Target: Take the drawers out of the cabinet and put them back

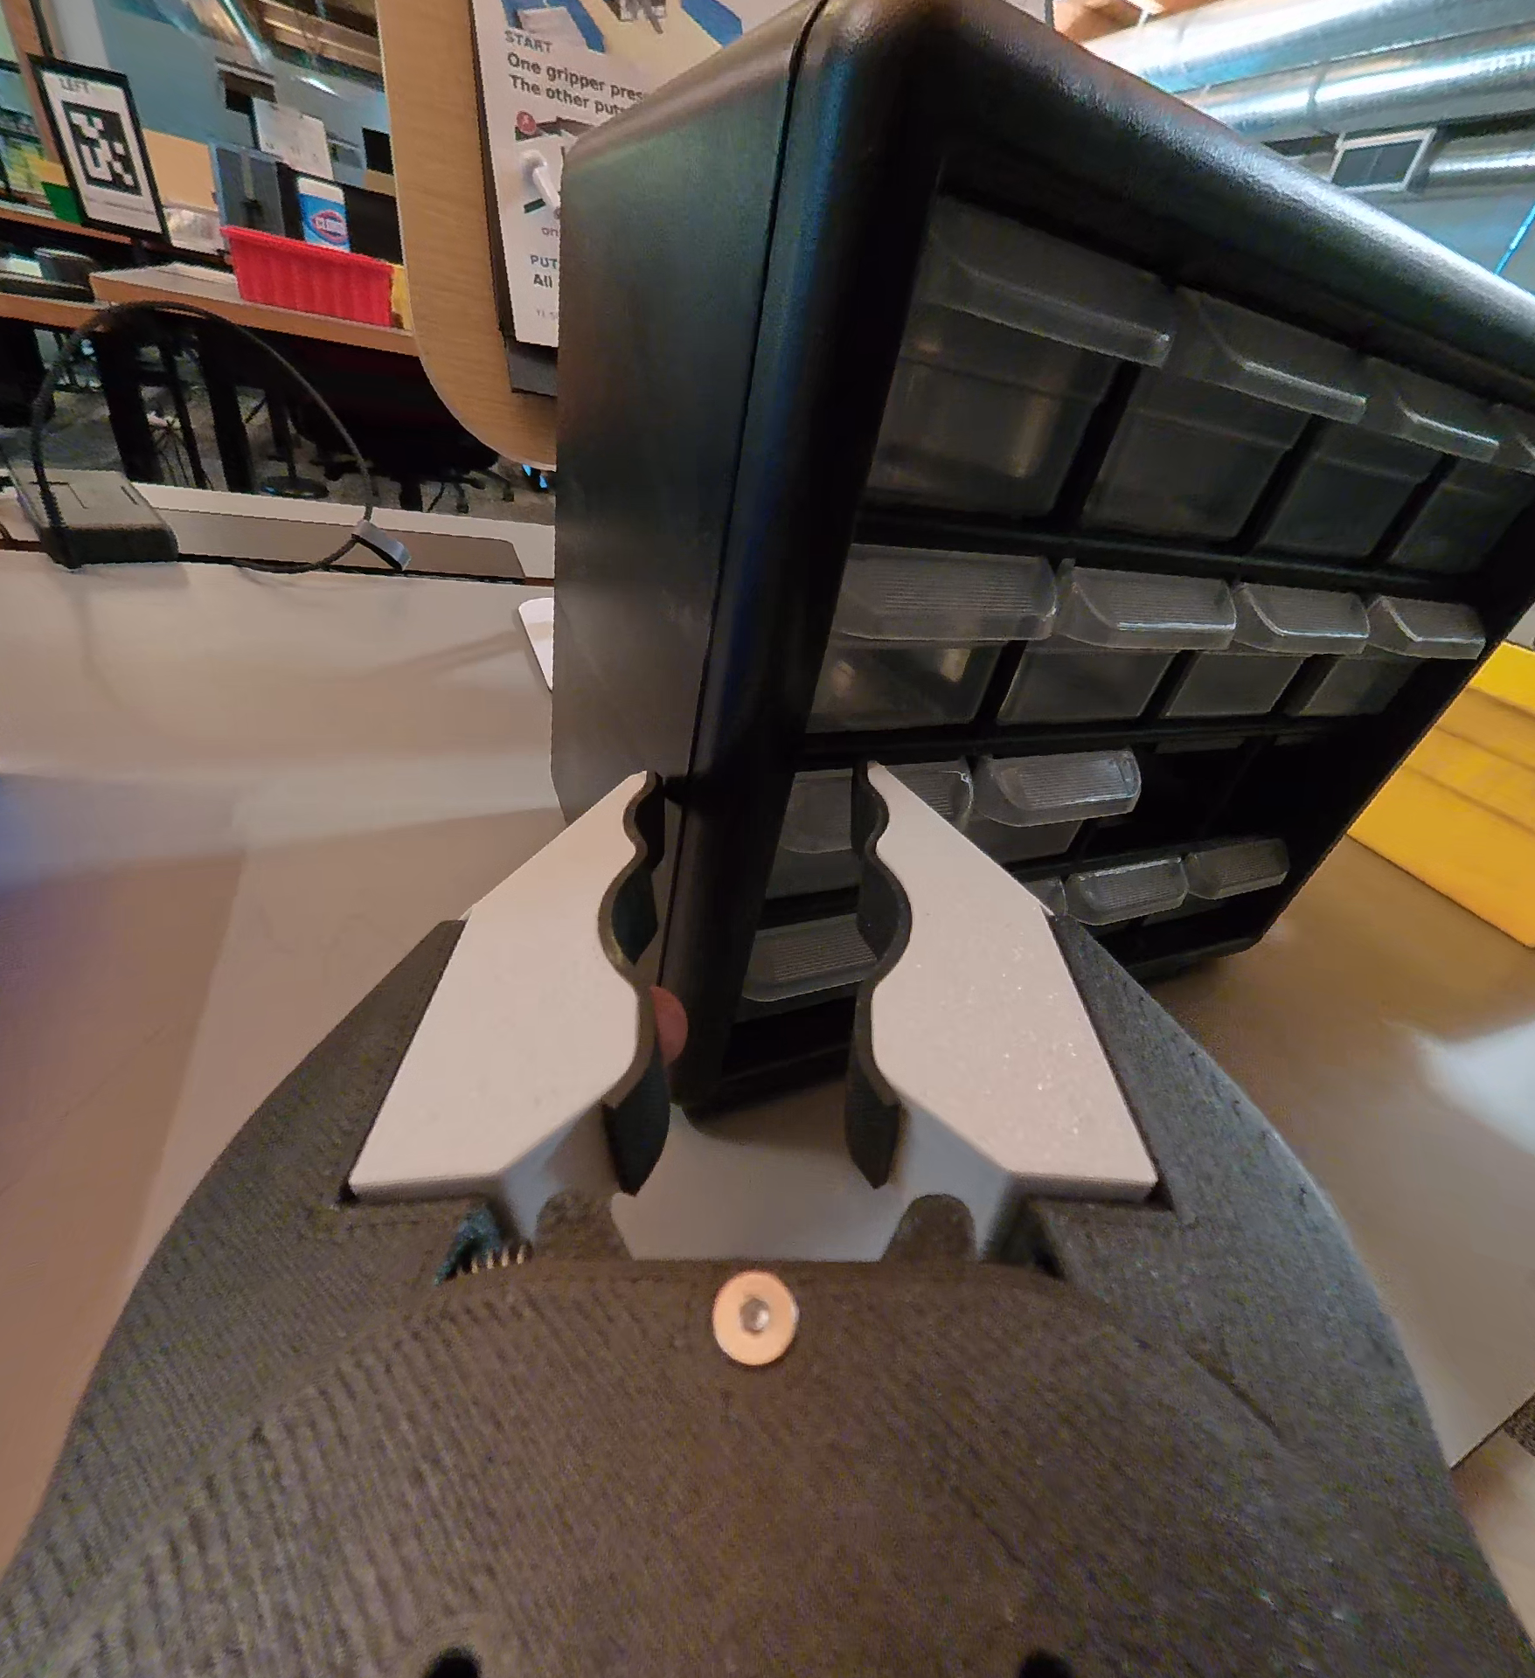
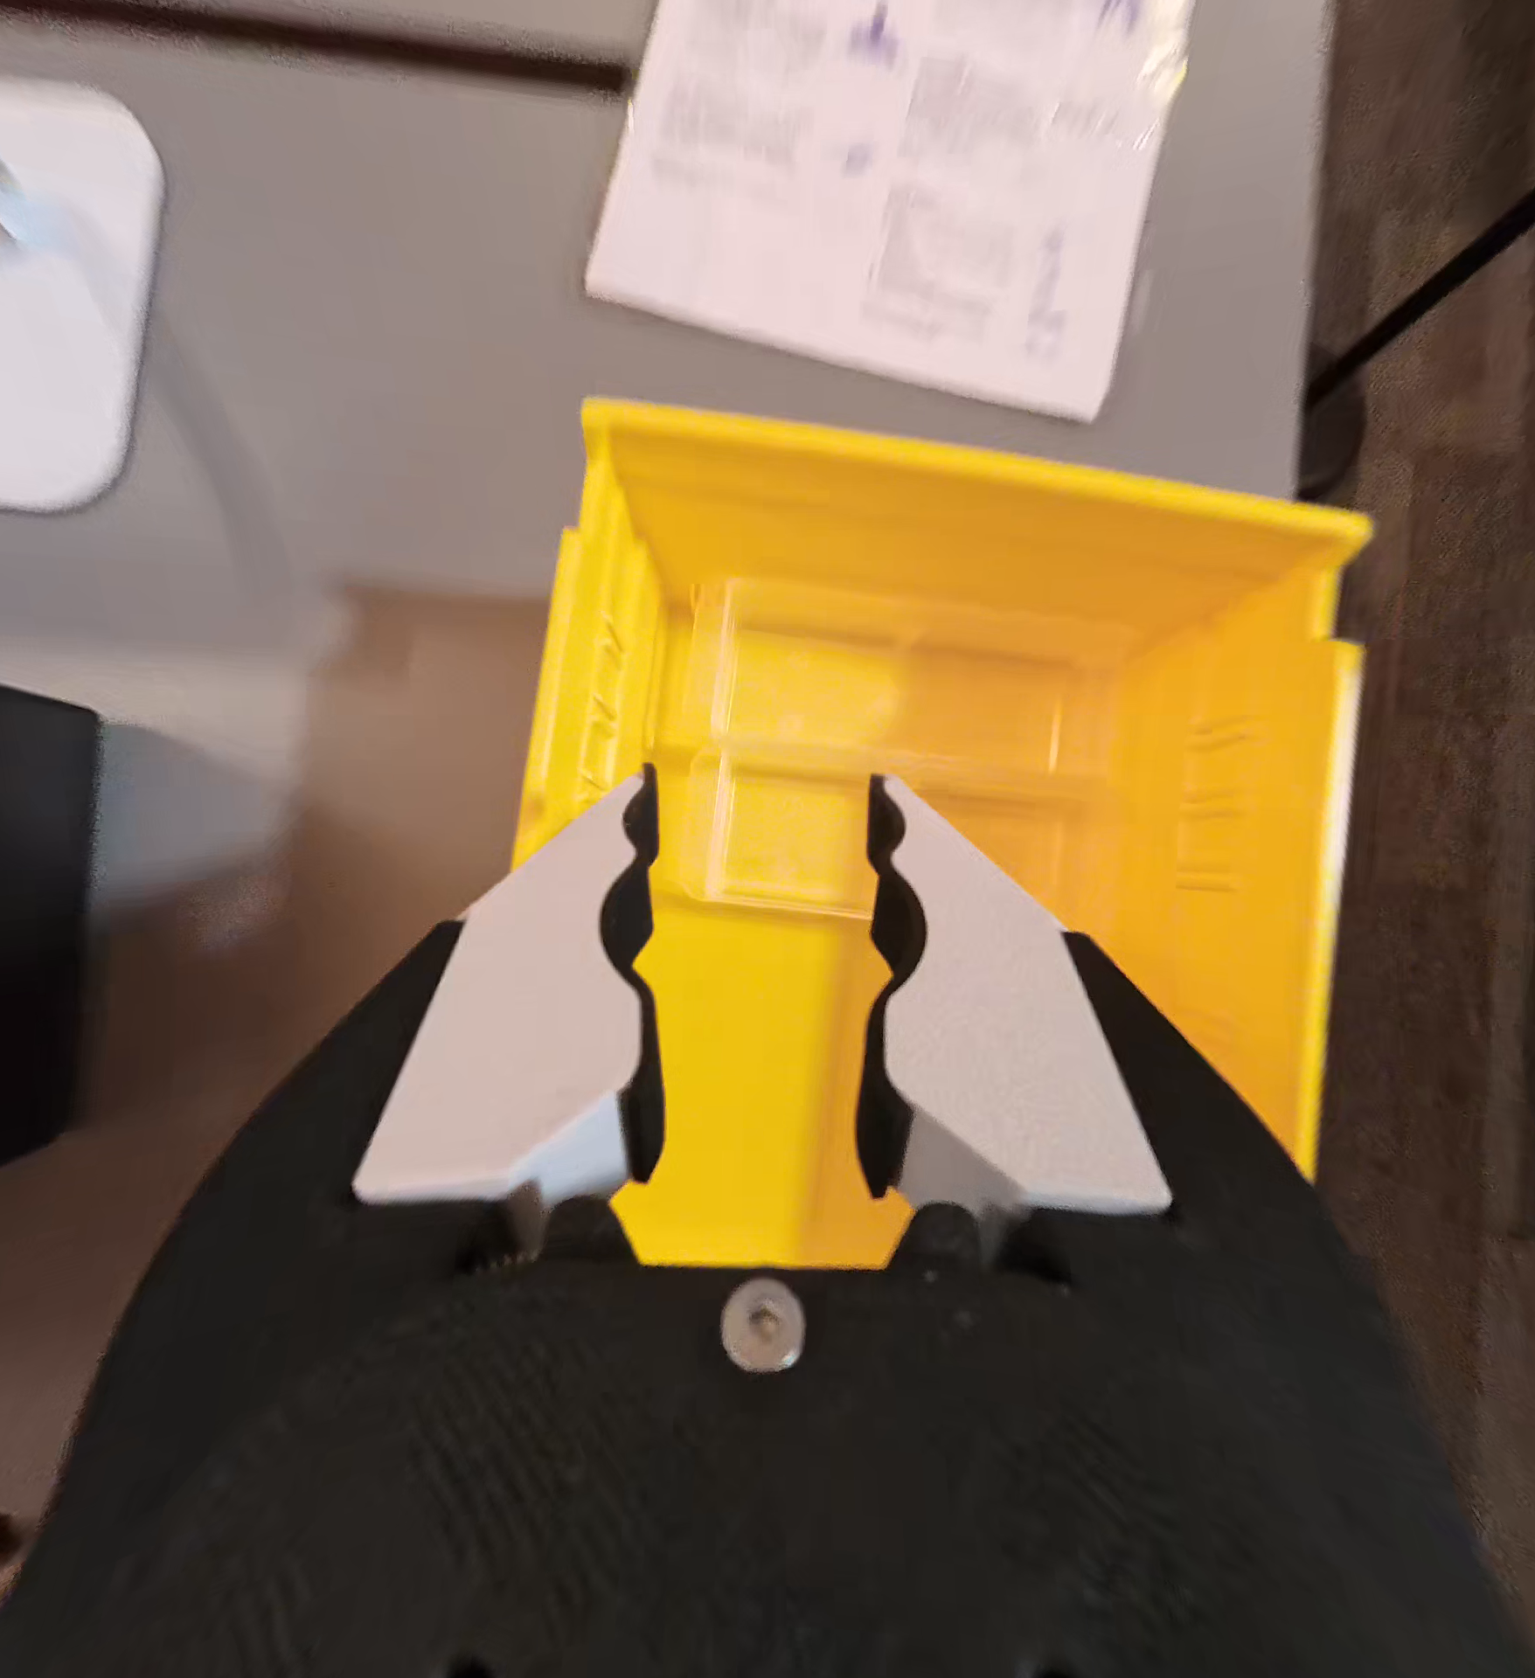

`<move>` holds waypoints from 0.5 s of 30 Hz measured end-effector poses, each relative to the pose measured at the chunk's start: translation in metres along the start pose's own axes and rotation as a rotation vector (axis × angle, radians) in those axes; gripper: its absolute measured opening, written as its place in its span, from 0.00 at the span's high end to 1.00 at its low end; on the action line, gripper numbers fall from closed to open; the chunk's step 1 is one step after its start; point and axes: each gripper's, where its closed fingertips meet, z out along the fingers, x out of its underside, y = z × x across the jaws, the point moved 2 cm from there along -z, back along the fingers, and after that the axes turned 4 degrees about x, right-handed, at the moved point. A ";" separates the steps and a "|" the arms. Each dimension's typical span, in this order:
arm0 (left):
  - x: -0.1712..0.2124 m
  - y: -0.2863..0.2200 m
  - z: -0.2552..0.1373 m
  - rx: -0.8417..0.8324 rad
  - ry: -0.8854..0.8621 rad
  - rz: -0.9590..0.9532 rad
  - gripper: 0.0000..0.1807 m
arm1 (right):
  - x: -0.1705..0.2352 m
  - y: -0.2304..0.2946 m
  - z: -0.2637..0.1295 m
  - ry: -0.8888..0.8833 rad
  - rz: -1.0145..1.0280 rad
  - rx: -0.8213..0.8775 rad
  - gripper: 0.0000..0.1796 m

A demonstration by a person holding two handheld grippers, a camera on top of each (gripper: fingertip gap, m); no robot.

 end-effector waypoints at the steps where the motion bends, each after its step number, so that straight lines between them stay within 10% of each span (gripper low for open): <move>1: 0.000 0.000 0.000 0.000 0.000 0.000 0.79 | -0.006 -0.003 -0.016 -0.056 0.017 0.001 0.75; 8: 0.000 0.000 0.001 -0.006 -0.005 0.001 0.79 | -0.017 0.027 -0.088 -0.245 -0.095 -0.001 0.77; 15: 0.000 0.000 0.001 -0.005 -0.008 0.000 0.79 | 0.006 0.163 -0.157 -0.549 -0.409 -0.031 0.79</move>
